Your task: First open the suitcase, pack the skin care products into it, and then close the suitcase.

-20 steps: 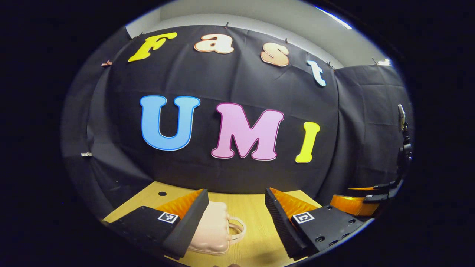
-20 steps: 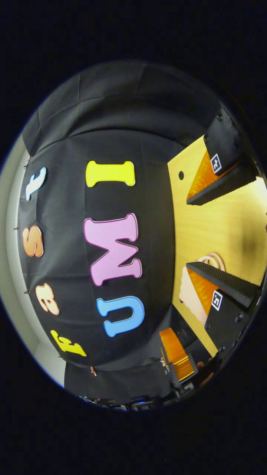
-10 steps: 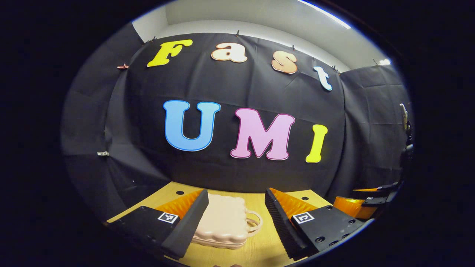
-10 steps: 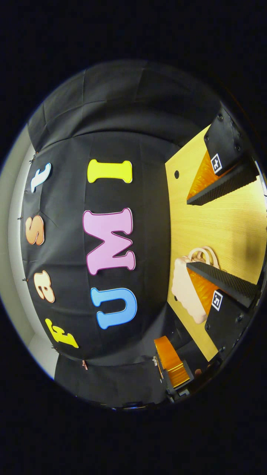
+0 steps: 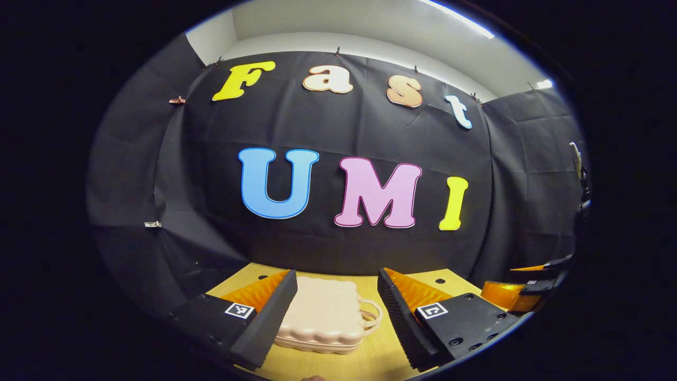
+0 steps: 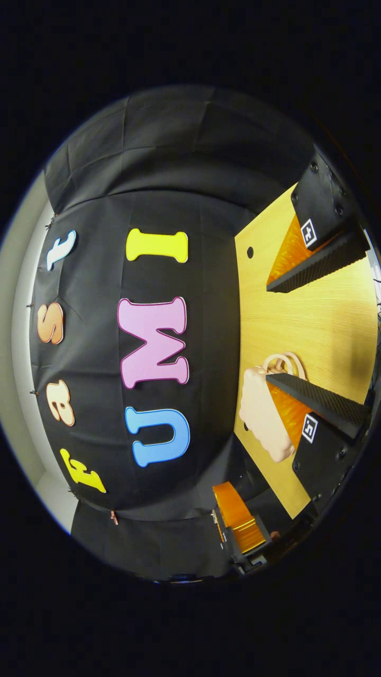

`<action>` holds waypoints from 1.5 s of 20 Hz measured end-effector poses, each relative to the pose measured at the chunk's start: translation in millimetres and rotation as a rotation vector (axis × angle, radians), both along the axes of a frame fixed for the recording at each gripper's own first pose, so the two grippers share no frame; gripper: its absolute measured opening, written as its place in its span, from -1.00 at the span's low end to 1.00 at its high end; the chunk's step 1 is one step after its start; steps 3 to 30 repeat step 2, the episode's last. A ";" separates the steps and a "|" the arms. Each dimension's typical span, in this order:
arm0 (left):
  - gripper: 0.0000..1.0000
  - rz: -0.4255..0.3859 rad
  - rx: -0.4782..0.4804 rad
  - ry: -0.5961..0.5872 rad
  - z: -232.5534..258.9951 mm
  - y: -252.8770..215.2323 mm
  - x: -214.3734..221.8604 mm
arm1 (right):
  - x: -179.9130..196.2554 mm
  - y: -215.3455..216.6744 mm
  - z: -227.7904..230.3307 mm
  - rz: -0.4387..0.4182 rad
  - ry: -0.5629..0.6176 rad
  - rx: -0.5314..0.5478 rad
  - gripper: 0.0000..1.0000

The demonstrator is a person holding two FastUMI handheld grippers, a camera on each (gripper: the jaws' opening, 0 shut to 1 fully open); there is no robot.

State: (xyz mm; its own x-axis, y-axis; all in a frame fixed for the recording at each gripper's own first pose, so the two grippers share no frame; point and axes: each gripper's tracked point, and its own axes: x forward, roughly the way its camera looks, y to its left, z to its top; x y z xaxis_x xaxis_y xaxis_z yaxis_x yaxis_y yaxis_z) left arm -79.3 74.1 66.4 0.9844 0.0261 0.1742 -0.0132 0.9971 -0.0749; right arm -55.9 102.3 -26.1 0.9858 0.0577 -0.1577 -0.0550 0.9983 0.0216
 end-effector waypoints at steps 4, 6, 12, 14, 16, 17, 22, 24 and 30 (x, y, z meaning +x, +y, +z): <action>0.92 0.001 0.008 -0.001 -0.8 0.6 -0.2 | -1.5 -2.4 1.0 -0.008 -0.006 -0.005 0.94; 0.92 0.001 0.008 -0.001 -0.8 0.6 -0.2 | -1.5 -2.4 1.0 -0.008 -0.006 -0.005 0.94; 0.92 0.001 0.008 -0.001 -0.8 0.6 -0.2 | -1.5 -2.4 1.0 -0.008 -0.006 -0.005 0.94; 0.92 0.001 0.008 -0.001 -0.8 0.6 -0.2 | -1.5 -2.4 1.0 -0.008 -0.006 -0.005 0.94; 0.92 0.001 0.008 -0.001 -0.8 0.6 -0.2 | -1.5 -2.4 1.0 -0.008 -0.006 -0.005 0.94; 0.92 0.001 0.008 -0.001 -0.8 0.6 -0.2 | -1.5 -2.4 1.0 -0.008 -0.006 -0.005 0.94; 0.92 0.001 0.008 -0.001 -0.8 0.6 -0.2 | -1.5 -2.4 1.0 -0.008 -0.006 -0.005 0.94; 0.92 0.001 0.008 -0.001 -0.8 0.6 -0.2 | -1.5 -2.4 1.0 -0.008 -0.006 -0.005 0.94; 0.92 0.001 0.008 -0.001 -0.8 0.6 -0.2 | -1.5 -2.4 1.0 -0.008 -0.006 -0.005 0.94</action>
